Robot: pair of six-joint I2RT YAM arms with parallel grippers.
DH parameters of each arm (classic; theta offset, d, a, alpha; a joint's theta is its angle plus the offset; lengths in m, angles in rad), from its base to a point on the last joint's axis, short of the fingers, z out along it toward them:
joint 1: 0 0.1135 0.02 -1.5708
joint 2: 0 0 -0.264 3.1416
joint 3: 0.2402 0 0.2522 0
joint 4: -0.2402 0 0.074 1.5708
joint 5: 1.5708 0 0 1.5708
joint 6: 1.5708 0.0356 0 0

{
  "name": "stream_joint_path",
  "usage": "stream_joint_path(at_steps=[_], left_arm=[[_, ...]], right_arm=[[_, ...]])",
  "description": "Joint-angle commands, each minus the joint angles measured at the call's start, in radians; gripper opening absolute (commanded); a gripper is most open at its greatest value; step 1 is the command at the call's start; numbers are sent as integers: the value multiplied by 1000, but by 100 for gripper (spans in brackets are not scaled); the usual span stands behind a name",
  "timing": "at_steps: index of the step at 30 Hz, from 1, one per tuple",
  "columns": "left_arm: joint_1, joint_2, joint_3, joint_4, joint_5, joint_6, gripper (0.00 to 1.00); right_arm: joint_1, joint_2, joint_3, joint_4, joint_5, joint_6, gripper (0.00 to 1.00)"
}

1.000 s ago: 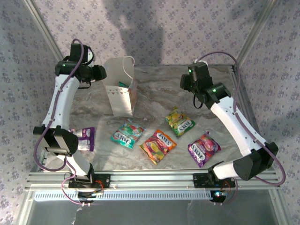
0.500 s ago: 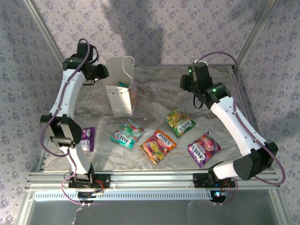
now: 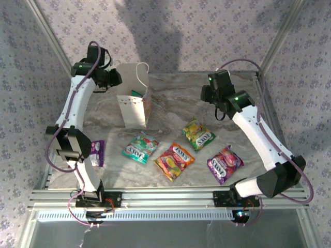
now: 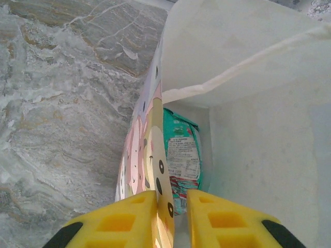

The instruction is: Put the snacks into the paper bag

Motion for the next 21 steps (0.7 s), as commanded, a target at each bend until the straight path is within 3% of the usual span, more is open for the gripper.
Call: stream_joint_path(at_steps=[1, 6, 10, 21], left_arm=[[-8, 13, 15, -27, -18, 16, 26], [-12, 13, -2, -38, -50, 21, 26], [-14, 14, -13, -45, -66, 29, 18], [-17, 1, -32, -19, -16, 56, 12]], right_arm=[[-10, -3, -15, -52, -3, 13, 60], [-16, -17, -36, -99, -10, 27, 60], [-24, -41, -70, -157, -18, 63, 60], [-75, -159, -219, -322, -29, 183, 65]])
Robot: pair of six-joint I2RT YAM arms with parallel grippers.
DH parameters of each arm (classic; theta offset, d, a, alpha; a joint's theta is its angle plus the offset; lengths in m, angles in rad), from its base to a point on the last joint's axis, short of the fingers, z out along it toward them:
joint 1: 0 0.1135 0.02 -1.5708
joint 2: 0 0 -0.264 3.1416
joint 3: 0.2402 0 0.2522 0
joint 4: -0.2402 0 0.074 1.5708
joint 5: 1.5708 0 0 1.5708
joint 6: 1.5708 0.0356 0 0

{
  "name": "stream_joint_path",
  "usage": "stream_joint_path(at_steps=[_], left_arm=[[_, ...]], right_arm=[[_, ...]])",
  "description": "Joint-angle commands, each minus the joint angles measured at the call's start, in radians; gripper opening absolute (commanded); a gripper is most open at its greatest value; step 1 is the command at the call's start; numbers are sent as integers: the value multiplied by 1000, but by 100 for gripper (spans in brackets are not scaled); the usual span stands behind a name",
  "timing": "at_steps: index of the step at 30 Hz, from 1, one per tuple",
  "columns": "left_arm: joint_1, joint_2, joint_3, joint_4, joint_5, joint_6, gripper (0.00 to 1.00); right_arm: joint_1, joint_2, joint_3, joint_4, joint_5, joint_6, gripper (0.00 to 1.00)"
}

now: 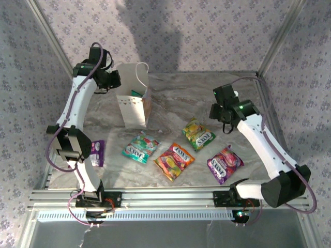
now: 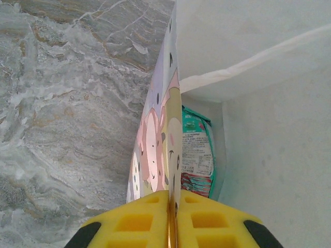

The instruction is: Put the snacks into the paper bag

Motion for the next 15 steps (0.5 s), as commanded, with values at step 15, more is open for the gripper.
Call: stream_joint_path(at_steps=[15], left_arm=[[-9, -18, -77, 3, 37, 34, 12]], right_arm=[[-278, -189, -285, -172, -309, 153, 76]])
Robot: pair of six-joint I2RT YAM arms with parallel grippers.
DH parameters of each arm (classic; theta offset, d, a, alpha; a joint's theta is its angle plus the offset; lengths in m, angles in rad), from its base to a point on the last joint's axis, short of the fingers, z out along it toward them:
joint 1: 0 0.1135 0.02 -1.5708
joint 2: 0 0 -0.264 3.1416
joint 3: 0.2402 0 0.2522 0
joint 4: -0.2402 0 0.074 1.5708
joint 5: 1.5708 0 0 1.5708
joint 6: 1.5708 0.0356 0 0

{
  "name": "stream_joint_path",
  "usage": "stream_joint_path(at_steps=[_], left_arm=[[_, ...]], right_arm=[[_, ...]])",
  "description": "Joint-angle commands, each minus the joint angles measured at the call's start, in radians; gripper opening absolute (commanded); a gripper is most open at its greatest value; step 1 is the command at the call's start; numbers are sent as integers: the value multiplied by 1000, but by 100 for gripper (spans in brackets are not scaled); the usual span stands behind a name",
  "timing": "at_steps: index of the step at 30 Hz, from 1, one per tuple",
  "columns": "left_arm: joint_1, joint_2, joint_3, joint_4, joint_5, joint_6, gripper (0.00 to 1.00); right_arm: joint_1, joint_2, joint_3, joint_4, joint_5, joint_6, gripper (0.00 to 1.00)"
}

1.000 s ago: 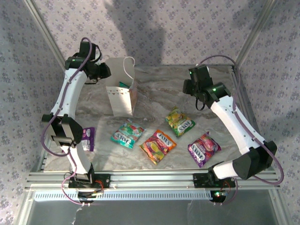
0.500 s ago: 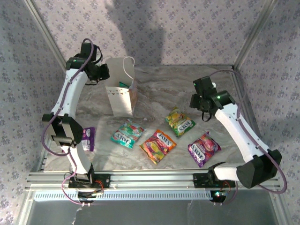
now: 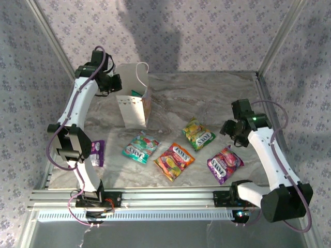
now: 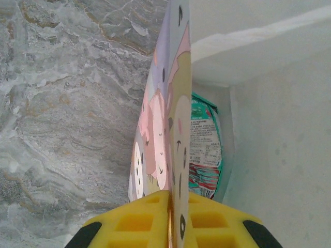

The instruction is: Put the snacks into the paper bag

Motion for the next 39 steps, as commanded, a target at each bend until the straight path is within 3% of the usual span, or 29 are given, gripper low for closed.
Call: stream_joint_path(at_steps=[1, 6, 14, 31, 39], left_arm=[[-9, -18, -11, -9, 23, 15, 12], [-9, -23, -25, -3, 29, 11, 12], [-9, -38, -34, 1, 16, 20, 12], [-10, -56, -65, 41, 13, 11, 12], [-9, -60, -77, 46, 16, 14, 12]], right_arm=[[-59, -45, -59, -57, -104, 52, 76], [-137, -81, -150, -64, -185, 62, 77], [-181, -77, -258, -66, -232, 92, 78], [-187, -157, -514, 111, -359, 220, 78], [-187, -146, -554, 168, -354, 224, 78]])
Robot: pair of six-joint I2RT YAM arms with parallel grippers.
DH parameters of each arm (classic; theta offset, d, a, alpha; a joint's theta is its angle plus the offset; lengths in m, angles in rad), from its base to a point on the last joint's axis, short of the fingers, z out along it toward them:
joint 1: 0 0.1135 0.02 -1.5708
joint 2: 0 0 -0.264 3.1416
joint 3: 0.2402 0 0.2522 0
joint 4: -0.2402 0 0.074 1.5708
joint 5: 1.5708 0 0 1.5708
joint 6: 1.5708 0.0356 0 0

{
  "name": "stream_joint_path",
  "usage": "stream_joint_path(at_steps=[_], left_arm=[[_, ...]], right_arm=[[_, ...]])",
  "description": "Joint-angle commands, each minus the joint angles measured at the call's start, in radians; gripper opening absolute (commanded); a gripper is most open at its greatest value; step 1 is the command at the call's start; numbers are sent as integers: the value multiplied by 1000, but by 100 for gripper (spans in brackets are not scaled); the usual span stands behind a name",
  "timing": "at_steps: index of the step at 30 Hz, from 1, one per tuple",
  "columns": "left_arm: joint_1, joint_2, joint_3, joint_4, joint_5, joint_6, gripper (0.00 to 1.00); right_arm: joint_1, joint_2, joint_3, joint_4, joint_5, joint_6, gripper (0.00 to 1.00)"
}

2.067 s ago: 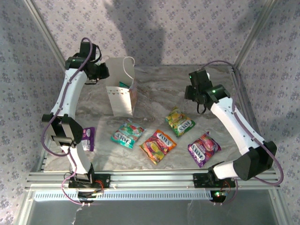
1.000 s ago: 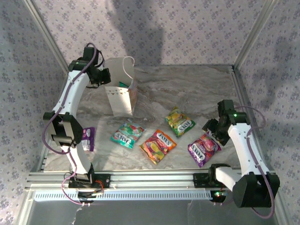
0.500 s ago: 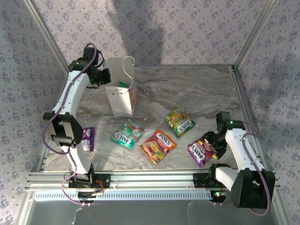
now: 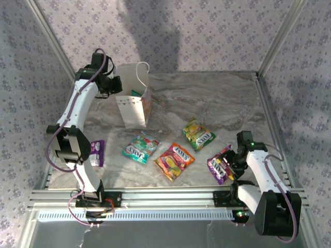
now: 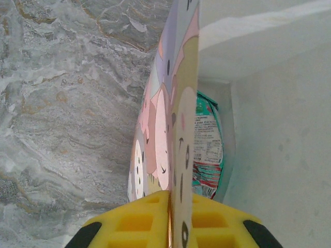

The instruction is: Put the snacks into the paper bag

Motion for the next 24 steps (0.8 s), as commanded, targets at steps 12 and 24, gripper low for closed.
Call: stream_joint_path(at_steps=[12, 24], left_arm=[[-9, -44, -31, 8, 15, 15, 13], [-10, -77, -63, 22, 8, 27, 16]], right_arm=[[-2, -27, 52, -126, 45, 14, 79], [15, -38, 3, -118, 85, 17, 90]])
